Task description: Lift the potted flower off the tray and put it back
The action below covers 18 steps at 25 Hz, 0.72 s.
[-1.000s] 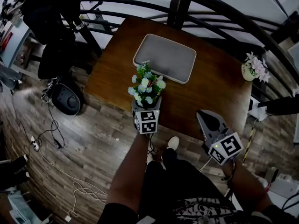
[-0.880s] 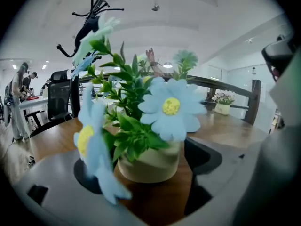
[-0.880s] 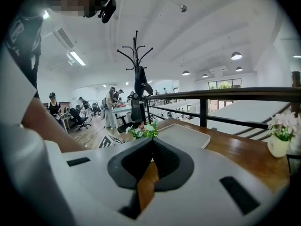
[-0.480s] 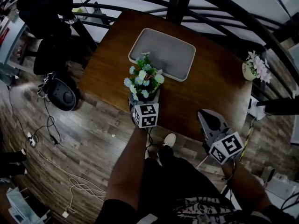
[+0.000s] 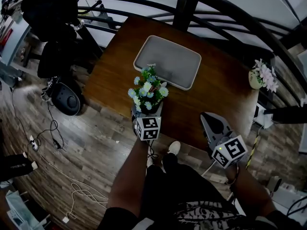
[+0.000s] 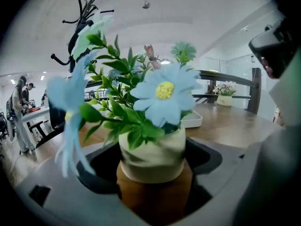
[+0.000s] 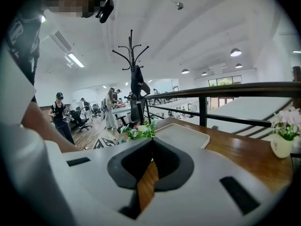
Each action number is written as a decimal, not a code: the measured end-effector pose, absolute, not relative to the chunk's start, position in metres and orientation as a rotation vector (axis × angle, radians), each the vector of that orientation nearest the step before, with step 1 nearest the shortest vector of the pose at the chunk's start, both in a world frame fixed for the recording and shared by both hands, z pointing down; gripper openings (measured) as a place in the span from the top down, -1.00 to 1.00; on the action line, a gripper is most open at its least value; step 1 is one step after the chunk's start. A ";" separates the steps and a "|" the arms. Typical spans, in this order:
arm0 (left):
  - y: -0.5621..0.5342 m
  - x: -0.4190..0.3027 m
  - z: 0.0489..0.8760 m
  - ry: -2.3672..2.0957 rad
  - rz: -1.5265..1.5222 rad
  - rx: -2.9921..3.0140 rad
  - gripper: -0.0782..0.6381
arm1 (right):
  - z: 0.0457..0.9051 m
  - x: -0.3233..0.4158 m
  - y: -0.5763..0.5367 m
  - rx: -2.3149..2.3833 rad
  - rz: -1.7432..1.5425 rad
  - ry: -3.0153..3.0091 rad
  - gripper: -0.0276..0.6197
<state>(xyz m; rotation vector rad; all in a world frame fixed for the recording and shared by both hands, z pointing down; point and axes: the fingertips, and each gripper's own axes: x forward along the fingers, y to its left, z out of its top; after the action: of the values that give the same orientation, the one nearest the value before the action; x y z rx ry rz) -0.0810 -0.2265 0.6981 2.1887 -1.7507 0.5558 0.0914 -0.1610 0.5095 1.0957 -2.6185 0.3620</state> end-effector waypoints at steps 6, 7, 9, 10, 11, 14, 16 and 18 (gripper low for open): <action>-0.218 -0.087 0.693 -1.758 0.575 2.166 -0.41 | 0.495 0.086 -0.175 1.085 0.363 -2.649 0.92; -0.216 -0.088 0.691 -1.764 0.581 2.167 -0.41 | 0.492 0.087 -0.176 1.079 0.363 -2.655 0.92; -0.216 -0.088 0.688 -1.775 0.598 2.179 -0.41 | 0.490 0.088 -0.180 1.069 0.373 -2.668 0.92; -0.217 -0.088 0.686 -1.780 0.603 2.187 -0.41 | 0.490 0.089 -0.183 1.065 0.378 -2.672 0.92; -0.218 -0.088 0.684 -1.784 0.605 2.195 -0.41 | 0.491 0.090 -0.186 1.062 0.378 -2.672 0.92; -0.220 -0.089 0.678 -1.789 0.592 2.220 -0.41 | 0.498 0.092 -0.195 1.067 0.374 -2.663 0.92; -0.218 -0.088 0.673 -1.781 0.578 2.242 -0.41 | 0.500 0.092 -0.198 1.076 0.378 -2.659 0.92; -0.218 -0.088 0.666 -1.771 0.558 2.273 -0.41 | 0.500 0.088 -0.201 1.087 0.368 -2.643 0.92</action>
<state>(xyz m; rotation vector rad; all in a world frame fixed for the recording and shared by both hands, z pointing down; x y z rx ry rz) -0.0881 -0.2178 0.6664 2.2733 -1.7715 0.5576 0.0884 -0.2006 0.4999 1.0874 -2.6432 0.3679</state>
